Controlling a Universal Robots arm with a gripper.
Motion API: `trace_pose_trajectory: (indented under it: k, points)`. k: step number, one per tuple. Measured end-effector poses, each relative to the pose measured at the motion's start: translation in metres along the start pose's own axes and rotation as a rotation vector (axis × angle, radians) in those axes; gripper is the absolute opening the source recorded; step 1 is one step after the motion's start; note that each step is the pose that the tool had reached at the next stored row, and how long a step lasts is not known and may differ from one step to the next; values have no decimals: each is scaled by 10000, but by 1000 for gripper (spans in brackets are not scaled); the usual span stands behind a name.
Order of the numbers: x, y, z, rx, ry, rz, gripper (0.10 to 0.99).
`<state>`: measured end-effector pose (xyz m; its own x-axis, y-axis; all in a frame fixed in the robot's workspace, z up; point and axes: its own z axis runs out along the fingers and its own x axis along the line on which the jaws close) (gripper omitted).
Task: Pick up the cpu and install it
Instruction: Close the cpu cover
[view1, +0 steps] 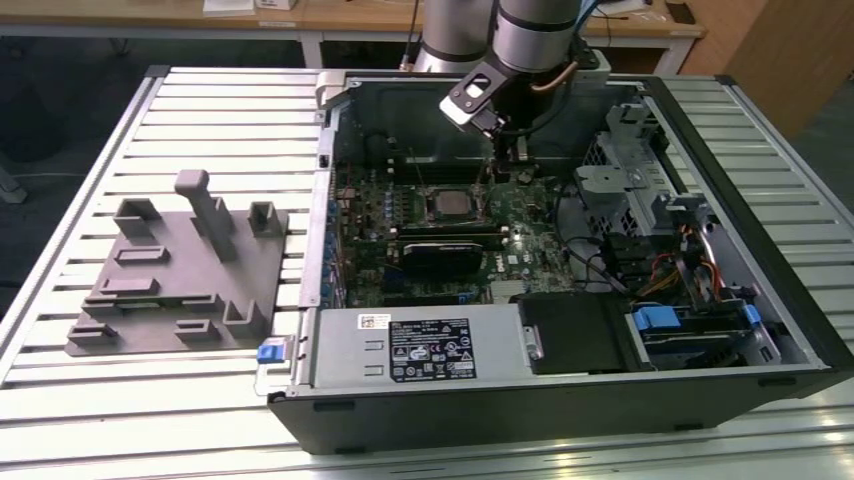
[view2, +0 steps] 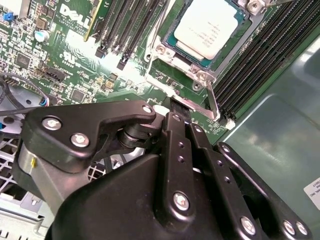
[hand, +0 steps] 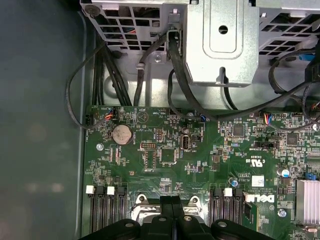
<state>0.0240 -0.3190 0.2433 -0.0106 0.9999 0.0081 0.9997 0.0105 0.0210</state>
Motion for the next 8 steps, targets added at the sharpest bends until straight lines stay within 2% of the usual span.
trace_pose_trajectory:
  k: [8]
  points:
    - [0, -21, 1, 0, 0, 0, 106]
